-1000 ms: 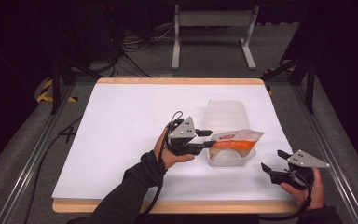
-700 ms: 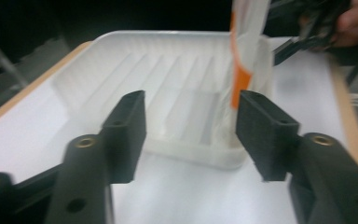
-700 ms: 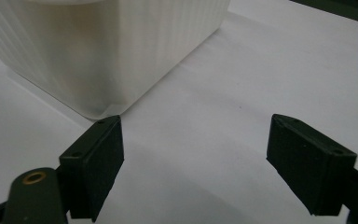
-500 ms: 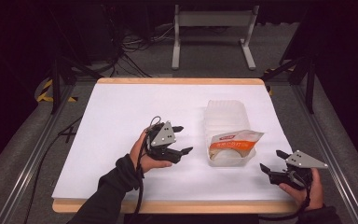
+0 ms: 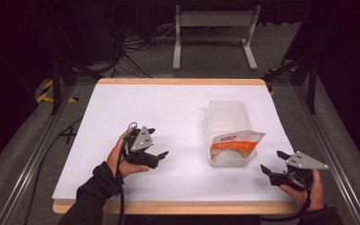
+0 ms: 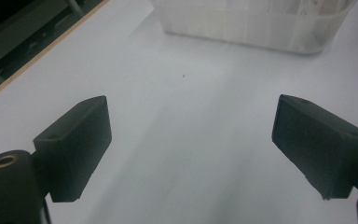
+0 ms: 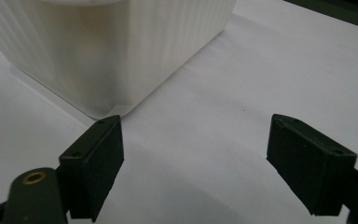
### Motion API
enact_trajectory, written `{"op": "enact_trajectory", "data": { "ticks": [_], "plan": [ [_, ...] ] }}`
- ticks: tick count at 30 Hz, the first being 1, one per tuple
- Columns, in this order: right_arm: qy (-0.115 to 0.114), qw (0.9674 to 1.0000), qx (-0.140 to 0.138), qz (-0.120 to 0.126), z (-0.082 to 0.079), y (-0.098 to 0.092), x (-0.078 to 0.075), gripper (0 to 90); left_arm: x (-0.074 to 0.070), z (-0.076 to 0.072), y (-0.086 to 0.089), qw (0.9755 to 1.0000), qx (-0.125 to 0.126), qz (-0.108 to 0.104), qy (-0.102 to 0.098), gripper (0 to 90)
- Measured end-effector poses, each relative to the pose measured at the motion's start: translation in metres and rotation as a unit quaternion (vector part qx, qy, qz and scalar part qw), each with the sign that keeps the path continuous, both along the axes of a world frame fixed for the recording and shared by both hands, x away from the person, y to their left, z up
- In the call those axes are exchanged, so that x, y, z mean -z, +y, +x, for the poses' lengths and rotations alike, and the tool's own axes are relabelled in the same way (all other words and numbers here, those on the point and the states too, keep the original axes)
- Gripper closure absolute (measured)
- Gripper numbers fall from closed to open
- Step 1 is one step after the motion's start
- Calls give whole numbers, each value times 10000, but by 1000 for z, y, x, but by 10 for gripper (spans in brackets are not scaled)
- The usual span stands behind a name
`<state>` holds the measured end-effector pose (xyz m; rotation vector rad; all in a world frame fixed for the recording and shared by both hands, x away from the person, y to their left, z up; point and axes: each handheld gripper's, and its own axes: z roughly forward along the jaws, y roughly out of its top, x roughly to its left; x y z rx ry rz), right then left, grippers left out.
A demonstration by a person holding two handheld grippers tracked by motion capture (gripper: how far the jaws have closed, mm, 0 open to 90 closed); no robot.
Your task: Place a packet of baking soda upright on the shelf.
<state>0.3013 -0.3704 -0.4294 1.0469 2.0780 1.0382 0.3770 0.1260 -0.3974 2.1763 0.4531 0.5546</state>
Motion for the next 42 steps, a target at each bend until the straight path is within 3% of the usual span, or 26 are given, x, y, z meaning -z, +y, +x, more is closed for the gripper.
{"op": "enact_trajectory", "data": {
  "ticks": [9,14,24,29,34,39,42],
  "plan": [
    [18,10000,-48,-80,0,2,0,186,11,-7,39,9993,-343,73,94,107],
    [18,9999,-56,-103,0,3,0,185,18,-10,55,9984,-487,265,100,99],
    [26,9999,-45,-130,1,2,2,183,31,-19,91,9964,-804,140,240,92],
    [15,10000,-1,-95,2,-2,2,180,39,-26,111,9945,-993,-72,335,89],
    [-12,9999,51,-87,2,-4,2,178,46,-35,130,9885,-1202,-672,628,84],
    [-43,9999,110,-6,4,-7,2,174,50,-42,134,9851,-1345,-832,681,80],
    [-44,9999,133,-20,5,-7,3,169,50,-42,132,9854,-1332,-825,662,75]
  ]
}}
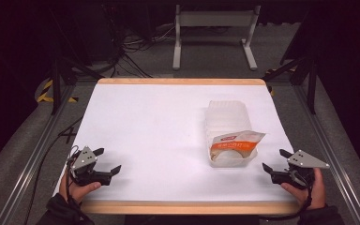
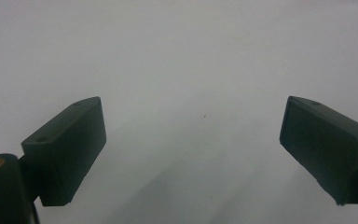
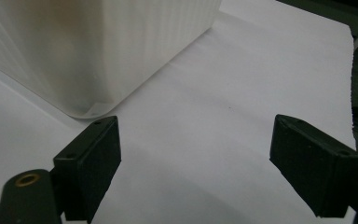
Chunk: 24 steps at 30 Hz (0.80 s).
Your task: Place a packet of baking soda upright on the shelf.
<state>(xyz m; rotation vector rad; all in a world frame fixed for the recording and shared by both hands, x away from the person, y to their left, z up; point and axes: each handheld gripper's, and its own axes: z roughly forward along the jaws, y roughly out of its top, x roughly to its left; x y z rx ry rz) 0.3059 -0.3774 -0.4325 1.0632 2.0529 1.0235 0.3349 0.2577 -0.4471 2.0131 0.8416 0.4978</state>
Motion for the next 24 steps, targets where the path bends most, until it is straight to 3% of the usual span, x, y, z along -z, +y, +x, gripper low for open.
{"op": "enact_trajectory", "data": {
  "ticks": [4,10,24],
  "plan": [
    [-15,10000,35,-3,-1,1,0,162,0,-1,-2,10000,48,69,-24,70],
    [-11,10000,63,-35,0,3,1,146,-1,-3,1,9999,-9,-10,-107,69],
    [59,9998,169,-2,3,1,5,101,-1,0,-1,9999,31,72,-74,67]
  ]
}}
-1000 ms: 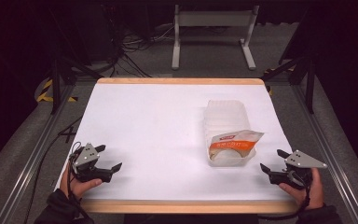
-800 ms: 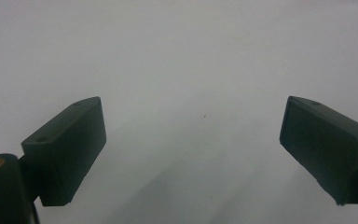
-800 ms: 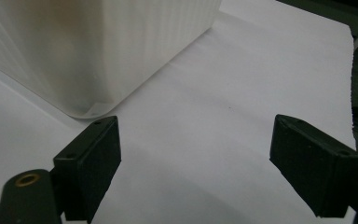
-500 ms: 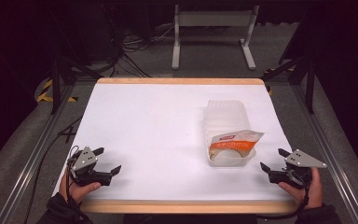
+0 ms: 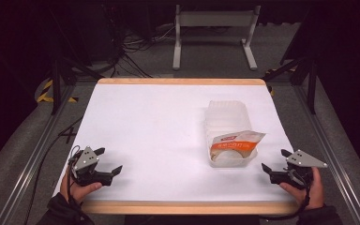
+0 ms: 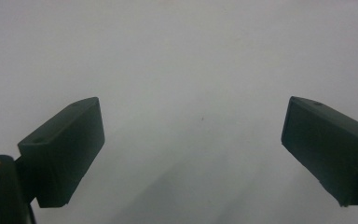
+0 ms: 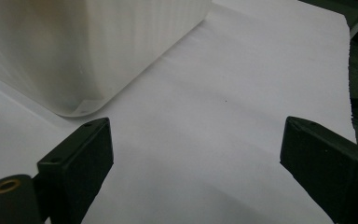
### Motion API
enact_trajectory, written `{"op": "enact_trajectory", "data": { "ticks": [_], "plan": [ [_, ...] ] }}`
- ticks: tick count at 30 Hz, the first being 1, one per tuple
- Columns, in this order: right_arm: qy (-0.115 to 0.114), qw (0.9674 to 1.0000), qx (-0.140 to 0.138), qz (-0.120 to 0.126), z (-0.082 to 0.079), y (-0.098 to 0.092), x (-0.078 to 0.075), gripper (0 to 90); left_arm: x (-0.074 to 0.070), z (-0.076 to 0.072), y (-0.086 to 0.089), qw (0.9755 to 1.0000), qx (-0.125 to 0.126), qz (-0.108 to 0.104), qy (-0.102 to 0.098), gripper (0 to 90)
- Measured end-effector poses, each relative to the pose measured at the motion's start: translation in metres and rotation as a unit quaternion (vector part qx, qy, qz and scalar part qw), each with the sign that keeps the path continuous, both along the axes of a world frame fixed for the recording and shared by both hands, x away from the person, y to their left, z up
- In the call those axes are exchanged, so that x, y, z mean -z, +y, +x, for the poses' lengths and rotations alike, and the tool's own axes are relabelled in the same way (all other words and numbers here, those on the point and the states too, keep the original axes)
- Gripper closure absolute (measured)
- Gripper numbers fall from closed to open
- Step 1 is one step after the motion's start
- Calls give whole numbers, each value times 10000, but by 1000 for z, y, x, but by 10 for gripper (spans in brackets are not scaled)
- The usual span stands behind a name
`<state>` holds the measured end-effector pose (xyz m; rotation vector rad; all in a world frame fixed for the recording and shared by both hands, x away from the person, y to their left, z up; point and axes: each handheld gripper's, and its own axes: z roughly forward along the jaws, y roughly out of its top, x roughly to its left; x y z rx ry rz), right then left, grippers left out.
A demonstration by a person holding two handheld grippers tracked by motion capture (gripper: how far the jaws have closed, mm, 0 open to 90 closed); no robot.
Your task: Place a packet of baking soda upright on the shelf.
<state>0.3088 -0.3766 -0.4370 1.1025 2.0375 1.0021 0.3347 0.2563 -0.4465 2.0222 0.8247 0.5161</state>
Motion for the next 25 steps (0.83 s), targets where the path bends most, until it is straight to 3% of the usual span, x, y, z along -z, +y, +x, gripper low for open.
{"op": "enact_trajectory", "data": {
  "ticks": [19,25],
  "plan": [
    [-22,10000,30,-55,0,1,2,102,1,1,0,10000,2,-72,21,65],
    [-19,9999,37,115,1,-1,1,107,1,2,0,9999,28,-100,66,65]
  ]
}}
